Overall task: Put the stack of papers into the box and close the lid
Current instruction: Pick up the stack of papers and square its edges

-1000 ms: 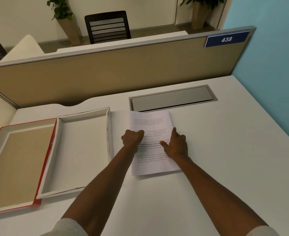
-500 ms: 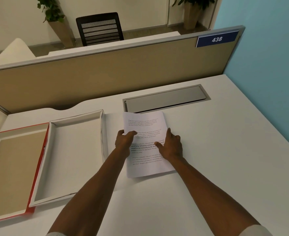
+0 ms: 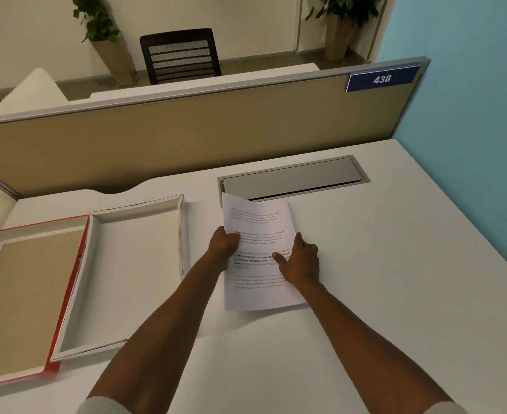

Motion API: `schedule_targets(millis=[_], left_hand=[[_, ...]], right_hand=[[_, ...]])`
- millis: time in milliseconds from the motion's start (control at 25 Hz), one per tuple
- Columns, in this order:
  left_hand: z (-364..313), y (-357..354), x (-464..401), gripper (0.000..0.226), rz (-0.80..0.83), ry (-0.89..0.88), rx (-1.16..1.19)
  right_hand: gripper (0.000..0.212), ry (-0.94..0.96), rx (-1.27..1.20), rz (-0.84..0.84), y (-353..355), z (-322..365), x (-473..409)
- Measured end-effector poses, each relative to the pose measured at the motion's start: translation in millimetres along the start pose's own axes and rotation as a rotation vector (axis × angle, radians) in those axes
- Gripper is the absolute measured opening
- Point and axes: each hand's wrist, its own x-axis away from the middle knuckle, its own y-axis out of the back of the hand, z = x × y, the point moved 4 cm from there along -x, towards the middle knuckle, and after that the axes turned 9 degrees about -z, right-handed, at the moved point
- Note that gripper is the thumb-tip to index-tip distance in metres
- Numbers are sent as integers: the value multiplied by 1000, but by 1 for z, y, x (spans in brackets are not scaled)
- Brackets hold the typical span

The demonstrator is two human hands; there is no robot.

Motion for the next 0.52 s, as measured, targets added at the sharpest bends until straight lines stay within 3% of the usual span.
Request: schedule_targets(millis=[80,200,280,360,520], left_hand=[[0,3,9,26,-10,-87,17],[4,10,25,29,62,-227,94],[6,15,37,25,102,-295,141],[4,18,48,26,122,-341,164],[-9,20,70,49,91,-426,111]], right_hand=[[80,-20,-112,-47,11,-2,-5],[73,-228,-406,-95,32,-13,-17],[72,-334,-696,107,35,-11,-21],[58,-391,-966,268,39,-4,-23],[37,-343,-939,19,60,4,-16]])
